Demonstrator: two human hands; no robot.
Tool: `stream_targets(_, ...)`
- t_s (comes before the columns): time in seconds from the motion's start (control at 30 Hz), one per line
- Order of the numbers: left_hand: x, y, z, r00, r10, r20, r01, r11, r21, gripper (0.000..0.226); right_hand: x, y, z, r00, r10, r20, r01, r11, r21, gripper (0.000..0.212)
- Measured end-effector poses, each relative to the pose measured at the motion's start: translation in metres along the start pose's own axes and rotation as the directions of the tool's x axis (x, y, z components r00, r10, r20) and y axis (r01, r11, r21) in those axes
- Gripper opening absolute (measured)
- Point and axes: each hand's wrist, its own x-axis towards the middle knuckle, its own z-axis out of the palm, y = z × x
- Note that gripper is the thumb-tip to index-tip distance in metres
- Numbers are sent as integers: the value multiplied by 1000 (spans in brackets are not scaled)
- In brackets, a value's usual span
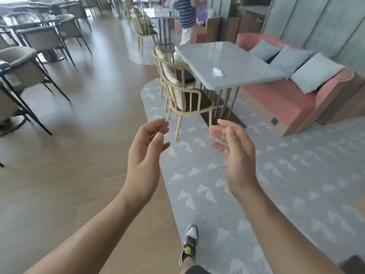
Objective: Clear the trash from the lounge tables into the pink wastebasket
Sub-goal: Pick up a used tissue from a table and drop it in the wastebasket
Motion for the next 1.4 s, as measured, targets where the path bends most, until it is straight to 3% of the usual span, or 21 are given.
stream_targets(0.4, 260, -87, 76, 999, -29, 42, 29, 1000, -4, 30, 274, 71, 13, 1000, 2, 27, -1, 999, -44, 27)
stream_targets(1.03, 647, -248, 155, 970, -62, 237, 66, 998, -8, 36, 645, 204, 49, 974, -12, -227, -16, 992, -122, 26)
stream_targets(1.4, 805, -330, 226, 934, -152, 322, 151, 988, 27, 37, 798, 275, 33, 942, 57, -330, -102, 987, -121, 24)
